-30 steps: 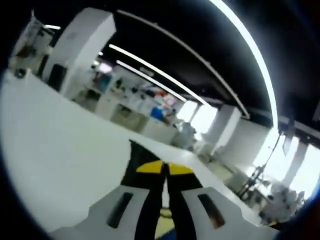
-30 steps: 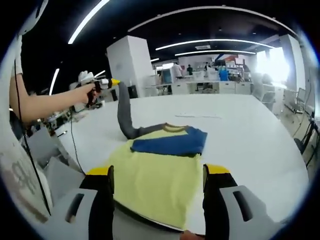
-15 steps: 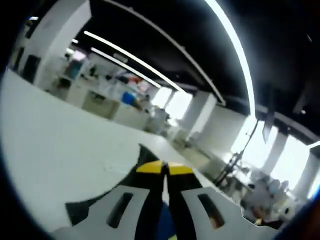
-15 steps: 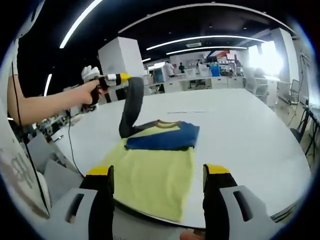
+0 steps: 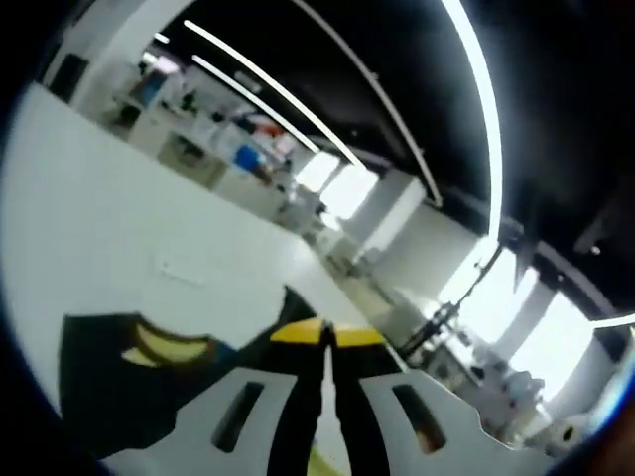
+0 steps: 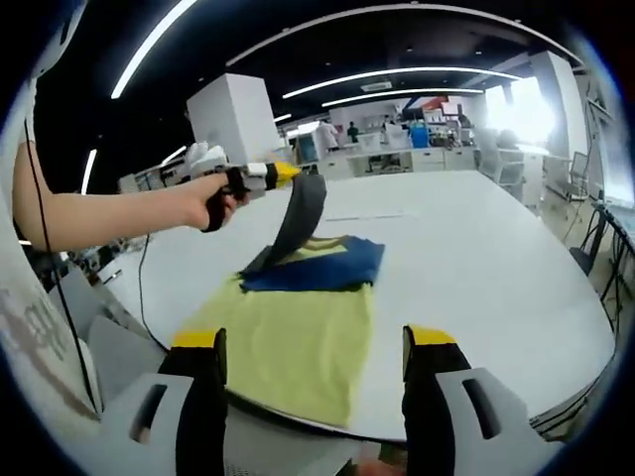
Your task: Fold the garment on the visible template until the final outline fits inside the template.
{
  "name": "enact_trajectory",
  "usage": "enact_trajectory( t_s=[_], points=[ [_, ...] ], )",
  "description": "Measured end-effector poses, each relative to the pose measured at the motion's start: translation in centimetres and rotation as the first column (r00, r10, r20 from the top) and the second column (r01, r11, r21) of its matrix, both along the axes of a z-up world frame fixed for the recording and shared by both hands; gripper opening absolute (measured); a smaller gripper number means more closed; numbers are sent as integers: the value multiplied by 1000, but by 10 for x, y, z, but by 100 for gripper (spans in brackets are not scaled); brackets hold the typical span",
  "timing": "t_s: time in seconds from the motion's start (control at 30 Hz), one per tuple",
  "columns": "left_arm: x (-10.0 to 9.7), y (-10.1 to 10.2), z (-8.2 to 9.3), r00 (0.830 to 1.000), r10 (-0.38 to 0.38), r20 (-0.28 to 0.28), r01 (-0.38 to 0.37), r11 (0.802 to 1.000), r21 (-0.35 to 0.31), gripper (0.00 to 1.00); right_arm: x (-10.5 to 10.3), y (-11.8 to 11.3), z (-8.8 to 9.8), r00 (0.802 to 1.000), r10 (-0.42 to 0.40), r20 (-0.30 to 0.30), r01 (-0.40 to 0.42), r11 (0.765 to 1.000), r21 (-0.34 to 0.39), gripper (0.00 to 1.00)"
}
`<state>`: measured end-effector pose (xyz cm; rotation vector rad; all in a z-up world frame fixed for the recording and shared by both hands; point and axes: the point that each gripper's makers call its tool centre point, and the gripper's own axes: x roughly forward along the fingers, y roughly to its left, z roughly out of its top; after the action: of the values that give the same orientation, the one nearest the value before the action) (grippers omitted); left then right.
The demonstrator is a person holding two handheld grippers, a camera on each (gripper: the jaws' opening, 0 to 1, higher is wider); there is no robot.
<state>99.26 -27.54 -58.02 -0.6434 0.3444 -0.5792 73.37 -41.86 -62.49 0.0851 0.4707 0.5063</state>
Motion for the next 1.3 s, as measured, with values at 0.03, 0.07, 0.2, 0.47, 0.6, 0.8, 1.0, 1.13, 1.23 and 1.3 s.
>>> enact_trajectory(
  t_s=[0.03, 0.07, 0.2, 0.47, 0.6, 0.8, 1.0, 1.13, 1.23, 1.3],
  points=[
    [-1, -3, -6, 1000, -2, -3, 2, 1000, 7, 0, -1, -1, 0, 1000, -1, 0, 1, 1000, -1, 72],
    [-5, -8, -18, 1000, -10, -19, 10, 999, 41, 0, -1, -2, 0, 1000, -5, 0, 5, 1000, -1, 72],
    [-16, -20, -59, 997, -61, -41, 68, 977, 204, 0, -2, -4, 0, 1000, -14, -1, 14, 1000, 5, 72],
    [-39, -49, -104, 974, -209, -82, 224, 906, 359, 0, -3, -7, -5, 1000, -13, -16, 13, 1000, 2, 72],
    [-43, -53, -112, 970, -225, -95, 244, 896, 371, 0, 0, -7, -4, 1000, -13, -12, 13, 1000, 4, 72],
    [-50, -64, -122, 956, -245, -160, 285, 905, 317, 1, 2, -4, -3, 1000, 1, -8, -1, 1000, 3, 72],
    [-46, -54, -128, 973, -164, -161, 211, 918, 336, 21, 0, -5, -6, 1000, -3, -14, 3, 1000, 8, 72],
    [-48, -56, -138, 963, -167, -211, 227, 927, 300, 35, -1, -4, -10, 1000, -4, -25, 4, 1000, 9, 72],
    [-48, -63, -142, 954, -170, -246, 228, 945, 235, 48, -1, -2, -9, 1000, -3, -24, 3, 1000, 13, 72],
    [-47, -70, -142, 949, -184, -255, 236, 952, 193, 52, -1, -2, -10, 1000, 0, -26, 0, 1000, 9, 71]
  ],
)
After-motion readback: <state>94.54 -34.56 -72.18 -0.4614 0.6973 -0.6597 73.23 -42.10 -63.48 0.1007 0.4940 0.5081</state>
